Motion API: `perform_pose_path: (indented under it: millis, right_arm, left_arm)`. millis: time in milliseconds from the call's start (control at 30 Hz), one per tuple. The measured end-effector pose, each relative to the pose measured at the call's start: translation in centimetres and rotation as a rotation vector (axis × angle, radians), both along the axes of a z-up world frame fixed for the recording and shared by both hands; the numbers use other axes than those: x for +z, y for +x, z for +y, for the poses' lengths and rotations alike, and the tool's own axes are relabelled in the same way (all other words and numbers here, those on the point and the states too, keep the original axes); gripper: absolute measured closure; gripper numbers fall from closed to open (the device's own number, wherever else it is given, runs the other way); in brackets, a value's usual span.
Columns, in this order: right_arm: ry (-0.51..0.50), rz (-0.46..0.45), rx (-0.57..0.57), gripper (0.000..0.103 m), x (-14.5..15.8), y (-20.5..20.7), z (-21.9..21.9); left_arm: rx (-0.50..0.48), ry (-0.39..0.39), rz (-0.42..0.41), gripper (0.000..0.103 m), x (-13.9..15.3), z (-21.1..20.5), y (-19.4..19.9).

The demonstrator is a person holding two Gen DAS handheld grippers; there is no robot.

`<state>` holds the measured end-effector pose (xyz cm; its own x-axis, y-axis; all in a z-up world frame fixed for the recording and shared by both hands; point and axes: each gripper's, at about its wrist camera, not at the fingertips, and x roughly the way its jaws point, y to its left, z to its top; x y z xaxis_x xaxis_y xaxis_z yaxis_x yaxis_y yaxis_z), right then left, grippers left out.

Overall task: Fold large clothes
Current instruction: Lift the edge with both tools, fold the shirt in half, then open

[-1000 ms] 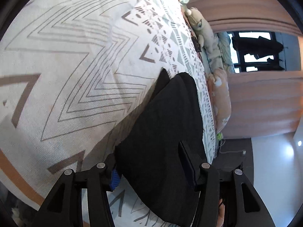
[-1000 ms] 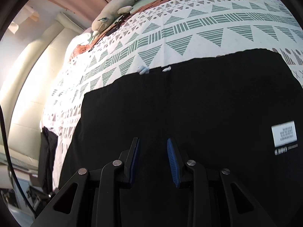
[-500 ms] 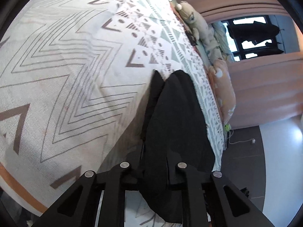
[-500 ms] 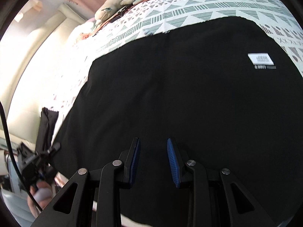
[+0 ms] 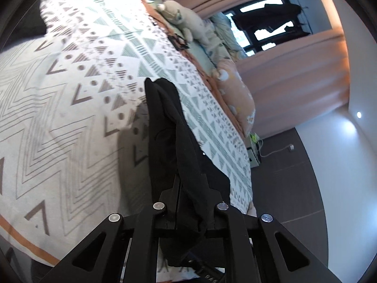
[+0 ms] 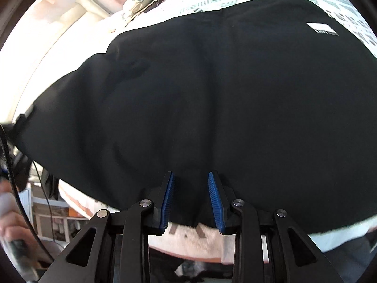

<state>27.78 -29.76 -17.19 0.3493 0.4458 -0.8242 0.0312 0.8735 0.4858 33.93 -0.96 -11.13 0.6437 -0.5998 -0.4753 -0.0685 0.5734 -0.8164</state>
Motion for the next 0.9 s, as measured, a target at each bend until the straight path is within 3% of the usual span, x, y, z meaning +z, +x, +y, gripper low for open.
perform_pose_path:
  millis: [200, 300, 367, 633, 900]
  right_arm:
    - [0.002, -0.025, -0.017, 0.076, -0.6, -2.5, -0.1]
    - [0.154, 0.04, -0.042, 0.079, -1.3, -2.5, -0.8]
    - [0.203, 0.046, -0.046, 0.081, -1.1, -2.7, -1.9]
    - [0.246, -0.098, -0.147, 0.081, 3.7, -4.5, -8.0]
    - [0.294, -0.158, -0.292, 0.081, 4.4, -6.6, -15.0]
  left_arm:
    - [-0.069, 0.027, -0.037, 0.092, 2.9, -3.8, 0.7]
    - [-0.101, 0.043, -0.065, 0.092, 4.1, -5.9, 0.6]
    - [-0.118, 0.042, -0.082, 0.092, 4.9, -6.9, 0.4]
    - [-0.206, 0.098, -0.109, 0.092, 7.5, -13.0, 0.8]
    - [-0.296, 0.153, -0.105, 0.092, 8.3, -20.0, 1.0]
